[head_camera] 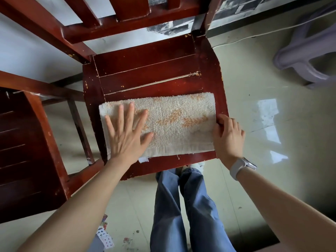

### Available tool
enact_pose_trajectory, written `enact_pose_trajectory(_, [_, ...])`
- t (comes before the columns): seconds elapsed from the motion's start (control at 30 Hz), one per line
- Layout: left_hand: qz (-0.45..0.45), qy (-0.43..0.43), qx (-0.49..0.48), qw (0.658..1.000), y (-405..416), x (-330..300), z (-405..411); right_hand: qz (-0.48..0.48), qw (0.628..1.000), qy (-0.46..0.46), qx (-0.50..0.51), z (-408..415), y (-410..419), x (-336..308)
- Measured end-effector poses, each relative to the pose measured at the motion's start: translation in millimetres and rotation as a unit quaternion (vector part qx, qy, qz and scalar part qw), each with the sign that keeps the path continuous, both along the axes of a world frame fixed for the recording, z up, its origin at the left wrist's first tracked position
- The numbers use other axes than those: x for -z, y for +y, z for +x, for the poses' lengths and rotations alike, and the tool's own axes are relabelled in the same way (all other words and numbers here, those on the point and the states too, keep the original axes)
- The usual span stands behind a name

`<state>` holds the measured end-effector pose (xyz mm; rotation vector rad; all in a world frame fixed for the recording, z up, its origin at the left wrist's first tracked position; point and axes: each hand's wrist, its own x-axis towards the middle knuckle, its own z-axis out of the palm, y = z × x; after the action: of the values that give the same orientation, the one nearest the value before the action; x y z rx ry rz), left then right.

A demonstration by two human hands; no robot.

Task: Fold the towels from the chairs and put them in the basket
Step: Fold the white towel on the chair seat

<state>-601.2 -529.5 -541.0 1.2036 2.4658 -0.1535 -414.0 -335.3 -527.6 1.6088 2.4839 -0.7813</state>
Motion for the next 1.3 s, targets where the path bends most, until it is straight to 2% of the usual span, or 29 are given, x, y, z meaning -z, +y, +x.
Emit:
enact_pose_trajectory(0.13, [-0.01, -0.008, -0.018, 1.0, -14.6, -8.8, 21.8, -0.089, 0.987, -0.046, 0.127, -15.4, 1.8, -1.4])
enact_pose_trajectory(0.27, [-0.054, -0.032, -0.081, 0.995, -26.1, -7.1, 28.9, -0.101, 0.985, -0.102, 0.099, -28.4, 2.6, -1.6])
enact_pose_trajectory(0.4, [-0.076, -0.048, -0.085, 0.992, -21.0, -6.9, 27.1, -0.106, 0.984, -0.125, 0.071, -38.3, 4.0, -5.5])
enact_pose_trajectory(0.47, [-0.076, -0.063, -0.087, 0.991, -18.0, -9.8, 24.6, -0.121, 0.985, -0.089, 0.081, -37.0, 3.8, -11.2])
enact_pose_trajectory(0.57, [-0.069, -0.088, -0.083, 0.99, -16.7, -16.4, 20.1, -0.2, 0.969, 0.033, 0.142, -30.5, 4.3, -24.8])
enact_pose_trajectory(0.67, [-0.006, -0.128, -0.106, 0.986, -16.6, -27.6, 16.3, -0.279, 0.94, 0.108, 0.163, -32.4, 9.2, -50.2])
enact_pose_trajectory(0.77, [0.119, -0.134, -0.171, 0.969, -20.7, -39.9, 15.9, -0.319, 0.931, 0.132, 0.122, -48.6, 4.0, -77.0])
enact_pose_trajectory(0.83, [0.19, -0.14, -0.237, 0.942, -26.0, -45.8, 17.9, -0.342, 0.925, 0.149, 0.073, -65.8, -7.5, -91.7])
enact_pose_trajectory(0.87, [0.225, -0.161, -0.288, 0.917, -29.0, -48.9, 18.8, -0.349, 0.923, 0.156, 0.041, -76.4, -16.2, -98.4])
enact_pose_trajectory(0.9, [0.259, -0.201, -0.355, 0.875, -32.2, -52.4, 19.3, -0.358, 0.92, 0.162, 0.012, -87.3, -26.6, -104.0])
enact_pose_trajectory(0.93, [0.287, -0.258, -0.436, 0.813, -35.5, -56.5, 18.5, -0.369, 0.914, 0.169, -0.014, -98.7, -38.9, -107.7])
enact_pose_trajectory(1.0, [0.316, -0.395, -0.573, 0.645, -42.3, -62.5, 11.9, -0.396, 0.9, 0.17, -0.064, -121.2, -65.5, -109.8])
enact_pose_trajectory(1.03, [0.32, -0.447, -0.61, 0.571, -46.8, -62.1, 9.2, -0.414, 0.891, 0.162, -0.088, -131.0, -78.7, -107.9])
enact_pose_trajectory(1.07, [0.318, -0.479, -0.638, 0.512, -50.2, -60.4, 7.3, -0.426, 0.885, 0.146, -0.115, -139.4, -90.3, -104.9])
enact_pose_trajectory(1.1, [0.314, -0.489, -0.667, 0.466, -52.9, -58.1, 5.8, -0.425, 0.885, 0.122, -0.145, -145.9, -98.9, -101.1])
enact_pose_trajectory(1.13, [0.311, -0.485, -0.693, 0.434, -54.6, -54.8, 5.1, -0.408, 0.892, 0.1, -0.168, -150.9, -104.5, -96.9])
enact_pose_trajectory(1.17, [0.306, -0.481, -0.706, 0.421, -55.3, -51.9, 4.8, -0.375, 0.905, 0.091, -0.181, -154.3, -107.0, -92.4])
enact_pose_trajectory(1.2, [0.299, -0.479, -0.703, 0.433, -55.9, -48.4, 4.9, -0.328, 0.922, 0.092, -0.184, -156.1, -106.1, -88.0])
enact_pose_trajectory(1.23, [0.282, -0.476, -0.685, 0.474, -56.6, -46.1, 5.2, -0.269, 0.94, 0.095, -0.186, -156.9, -102.5, -84.0])
enact_pose_trajectory(1.3, [0.22, -0.446, -0.612, 0.615, -56.2, -41.8, 7.2, -0.139, 0.965, 0.08, -0.207, -160.0, -90.2, -76.0])
